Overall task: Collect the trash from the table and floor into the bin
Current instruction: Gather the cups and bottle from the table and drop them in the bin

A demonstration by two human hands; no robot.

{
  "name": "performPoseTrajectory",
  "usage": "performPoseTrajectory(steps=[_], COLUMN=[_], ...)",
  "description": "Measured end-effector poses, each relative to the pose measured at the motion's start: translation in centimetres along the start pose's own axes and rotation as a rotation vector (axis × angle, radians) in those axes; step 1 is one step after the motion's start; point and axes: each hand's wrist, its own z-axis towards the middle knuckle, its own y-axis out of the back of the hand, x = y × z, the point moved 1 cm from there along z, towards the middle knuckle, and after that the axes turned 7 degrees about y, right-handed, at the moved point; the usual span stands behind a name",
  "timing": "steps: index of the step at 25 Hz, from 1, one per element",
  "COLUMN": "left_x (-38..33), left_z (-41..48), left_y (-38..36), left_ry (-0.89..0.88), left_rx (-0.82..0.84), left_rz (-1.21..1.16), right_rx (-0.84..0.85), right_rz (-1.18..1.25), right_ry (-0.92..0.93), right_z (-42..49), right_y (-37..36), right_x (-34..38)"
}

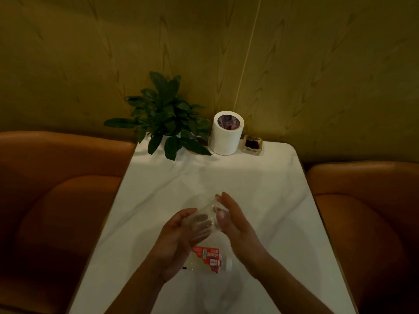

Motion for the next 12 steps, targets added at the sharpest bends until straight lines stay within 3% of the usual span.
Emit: performPoseTrajectory(steps=[3, 5, 7, 8, 10, 12], left_x=[0.5, 0.5, 0.4, 0.4, 0.4, 0.4], left_z=[0.2, 0.2, 0.1, 0.2, 0.4, 0.7], left_y=[0.8, 2.2, 3.6, 4.1, 4.5, 4.5], left_ry=[-0.024, -0.029, -0.003, 0.018, 0.046, 0.054], left_rx=[-0.127, -0.231, -0.314, -0.349, -0.382, -0.383], left_rz=[0.357, 0.414, 0.394, 0.392, 0.399, 0.392], right_rx=[0.028, -0.142, -0.397, -0.401, -0.207, -0.037], right_rz=[-0.032, -0.023, -0.339, -0.561, -0.831, -0.928], right_ry=[-0.050, -0.063, -0.120, -0.161, -0.240, -0.266], right_z=[0.5, 1.7, 3.5, 4.6, 6.7, 8.2], right_y=[-0.6, 1.2, 4.1, 5.4, 6.4, 6.0], right_x=[-2.5, -4.4, -6.0, -7.0, -9.1, -10.7])
